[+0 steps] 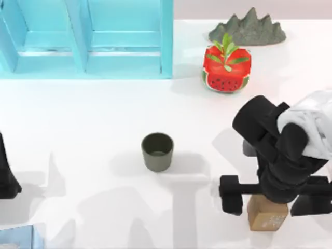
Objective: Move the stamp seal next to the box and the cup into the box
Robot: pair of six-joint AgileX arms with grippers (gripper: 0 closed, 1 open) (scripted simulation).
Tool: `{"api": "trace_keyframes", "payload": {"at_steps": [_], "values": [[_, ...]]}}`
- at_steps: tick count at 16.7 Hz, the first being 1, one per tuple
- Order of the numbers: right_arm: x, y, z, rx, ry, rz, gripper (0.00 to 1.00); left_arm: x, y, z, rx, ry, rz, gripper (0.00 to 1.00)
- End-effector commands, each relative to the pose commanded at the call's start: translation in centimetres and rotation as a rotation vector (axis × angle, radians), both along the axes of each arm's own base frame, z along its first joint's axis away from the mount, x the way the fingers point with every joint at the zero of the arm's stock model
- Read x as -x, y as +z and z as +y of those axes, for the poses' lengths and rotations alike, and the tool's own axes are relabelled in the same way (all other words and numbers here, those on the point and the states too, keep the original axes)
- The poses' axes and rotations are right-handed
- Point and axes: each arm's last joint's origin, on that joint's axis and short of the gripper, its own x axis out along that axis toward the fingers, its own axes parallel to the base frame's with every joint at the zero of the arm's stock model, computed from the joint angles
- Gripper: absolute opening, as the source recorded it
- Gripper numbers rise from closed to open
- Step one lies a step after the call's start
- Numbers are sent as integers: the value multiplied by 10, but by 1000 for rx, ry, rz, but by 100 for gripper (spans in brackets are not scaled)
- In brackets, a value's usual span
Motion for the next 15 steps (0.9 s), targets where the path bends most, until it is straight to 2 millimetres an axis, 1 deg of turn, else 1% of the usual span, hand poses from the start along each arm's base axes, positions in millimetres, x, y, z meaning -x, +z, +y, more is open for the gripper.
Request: {"api": "trace_keyframes", "payload": {"at_steps": [12, 13, 15], "values": [[0, 0, 0, 0, 0, 0, 2, 0, 0, 0, 0, 0, 0, 100], [0, 0, 0, 0, 0, 0, 0, 0, 0, 0, 0, 0, 0, 100], [0, 0, 0, 0, 0, 0, 0, 0, 0, 0, 0, 0, 0, 100]]}}
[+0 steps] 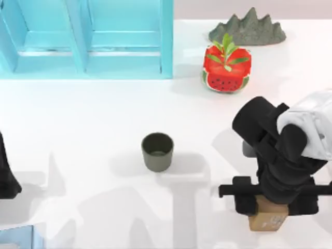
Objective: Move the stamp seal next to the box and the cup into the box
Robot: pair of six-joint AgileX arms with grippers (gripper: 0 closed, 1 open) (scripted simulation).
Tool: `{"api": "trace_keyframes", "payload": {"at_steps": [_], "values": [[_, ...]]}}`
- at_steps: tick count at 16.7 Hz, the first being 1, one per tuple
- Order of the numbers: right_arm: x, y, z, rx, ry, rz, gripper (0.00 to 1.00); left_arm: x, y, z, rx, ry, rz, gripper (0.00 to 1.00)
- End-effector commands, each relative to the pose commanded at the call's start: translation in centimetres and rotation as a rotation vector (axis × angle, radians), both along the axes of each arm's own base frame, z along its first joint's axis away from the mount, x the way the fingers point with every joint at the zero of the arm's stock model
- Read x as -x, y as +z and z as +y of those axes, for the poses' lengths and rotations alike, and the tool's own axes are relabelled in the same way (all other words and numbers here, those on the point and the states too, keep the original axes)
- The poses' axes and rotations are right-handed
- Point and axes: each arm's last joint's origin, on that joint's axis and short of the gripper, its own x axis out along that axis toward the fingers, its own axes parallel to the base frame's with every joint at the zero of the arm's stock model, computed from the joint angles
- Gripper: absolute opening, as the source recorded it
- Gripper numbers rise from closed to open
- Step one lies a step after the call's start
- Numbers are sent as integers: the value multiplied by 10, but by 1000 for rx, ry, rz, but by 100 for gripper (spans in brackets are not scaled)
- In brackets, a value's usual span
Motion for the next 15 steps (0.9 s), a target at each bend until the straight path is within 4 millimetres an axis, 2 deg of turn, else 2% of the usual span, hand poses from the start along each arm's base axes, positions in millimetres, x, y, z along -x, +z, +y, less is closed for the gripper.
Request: {"api": "trace_keyframes", "payload": {"at_steps": [8, 11, 15], "values": [[-2, 5, -4, -3, -3, -5, 0, 0, 0, 0, 0, 0, 0, 100], [-9, 31, -28, -3, -1, -8, 0, 0, 0, 0, 0, 0, 0, 100], [-6, 76, -76, 8, -2, 18, 0, 0, 0, 0, 0, 0, 0, 100]]}}
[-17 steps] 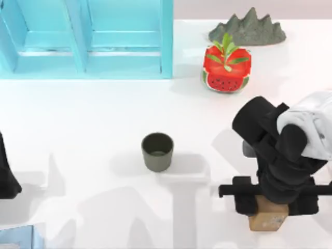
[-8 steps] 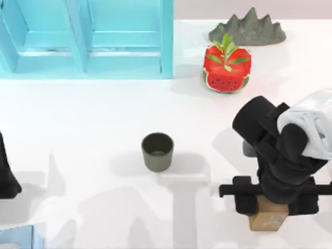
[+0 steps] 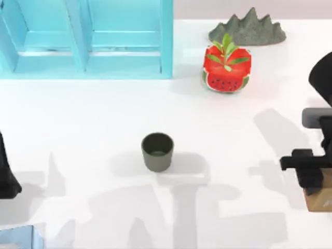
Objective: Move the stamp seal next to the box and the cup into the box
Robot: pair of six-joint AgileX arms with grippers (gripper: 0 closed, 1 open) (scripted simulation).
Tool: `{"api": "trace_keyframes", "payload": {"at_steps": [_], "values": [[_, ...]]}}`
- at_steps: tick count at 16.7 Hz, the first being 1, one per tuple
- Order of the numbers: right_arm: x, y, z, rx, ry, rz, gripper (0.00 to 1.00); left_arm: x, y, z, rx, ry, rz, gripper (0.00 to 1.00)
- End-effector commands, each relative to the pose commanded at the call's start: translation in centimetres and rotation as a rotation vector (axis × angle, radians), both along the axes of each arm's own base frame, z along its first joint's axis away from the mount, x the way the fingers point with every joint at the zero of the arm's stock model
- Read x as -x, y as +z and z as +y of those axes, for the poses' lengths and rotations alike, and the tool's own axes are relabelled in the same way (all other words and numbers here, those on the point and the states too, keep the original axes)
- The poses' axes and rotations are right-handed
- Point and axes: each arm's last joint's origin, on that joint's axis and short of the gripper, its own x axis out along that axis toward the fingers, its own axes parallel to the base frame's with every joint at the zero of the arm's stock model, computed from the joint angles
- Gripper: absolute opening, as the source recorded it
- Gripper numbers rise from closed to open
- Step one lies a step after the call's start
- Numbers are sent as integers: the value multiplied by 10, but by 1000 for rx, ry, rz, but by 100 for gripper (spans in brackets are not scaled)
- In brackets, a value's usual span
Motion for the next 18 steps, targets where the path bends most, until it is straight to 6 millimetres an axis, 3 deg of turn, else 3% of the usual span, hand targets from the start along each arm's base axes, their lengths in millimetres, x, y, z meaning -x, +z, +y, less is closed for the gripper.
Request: {"api": "trace_keyframes", "payload": {"at_steps": [3, 9, 18], "values": [[6, 23, -23, -8, 0, -18, 0, 0, 0, 0, 0, 0, 0, 100], [3, 24, -23, -5, 3, -10, 0, 0, 0, 0, 0, 0, 0, 100], [-75, 47, -28, -5, 1, -22, 0, 0, 0, 0, 0, 0, 0, 100]]}}
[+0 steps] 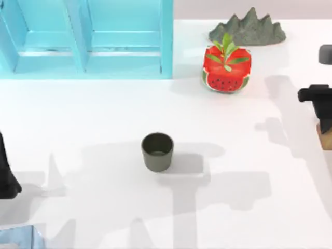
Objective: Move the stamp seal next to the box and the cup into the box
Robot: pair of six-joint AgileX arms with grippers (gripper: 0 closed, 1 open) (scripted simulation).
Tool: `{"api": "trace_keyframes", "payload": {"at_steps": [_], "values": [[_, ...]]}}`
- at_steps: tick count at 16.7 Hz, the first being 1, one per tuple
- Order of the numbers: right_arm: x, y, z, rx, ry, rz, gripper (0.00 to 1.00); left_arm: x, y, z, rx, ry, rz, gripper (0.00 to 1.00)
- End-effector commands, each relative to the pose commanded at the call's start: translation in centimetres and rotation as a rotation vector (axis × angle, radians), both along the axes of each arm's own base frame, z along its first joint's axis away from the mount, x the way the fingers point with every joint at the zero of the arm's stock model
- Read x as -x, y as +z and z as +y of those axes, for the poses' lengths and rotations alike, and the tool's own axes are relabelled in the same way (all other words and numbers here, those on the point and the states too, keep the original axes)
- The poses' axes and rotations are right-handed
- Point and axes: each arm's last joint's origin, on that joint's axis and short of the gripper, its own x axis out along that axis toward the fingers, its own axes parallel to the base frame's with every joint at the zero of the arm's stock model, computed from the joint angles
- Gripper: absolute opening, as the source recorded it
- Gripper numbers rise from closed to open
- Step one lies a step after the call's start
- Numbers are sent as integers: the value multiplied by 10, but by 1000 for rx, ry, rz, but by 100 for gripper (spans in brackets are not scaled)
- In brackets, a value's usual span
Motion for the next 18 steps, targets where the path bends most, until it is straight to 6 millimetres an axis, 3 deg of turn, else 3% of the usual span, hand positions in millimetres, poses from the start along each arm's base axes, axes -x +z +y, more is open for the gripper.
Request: {"api": "trace_keyframes", "payload": {"at_steps": [6, 13, 18], "values": [[-2, -1, 1, 0, 3, -2, 0, 0, 0, 0, 0, 0, 0, 100], [-3, -58, 0, -1, 1, -4, 0, 0, 0, 0, 0, 0, 0, 100], [-3, -65, 0, 0, 0, 1, 0, 0, 0, 0, 0, 0, 0, 100]]}}
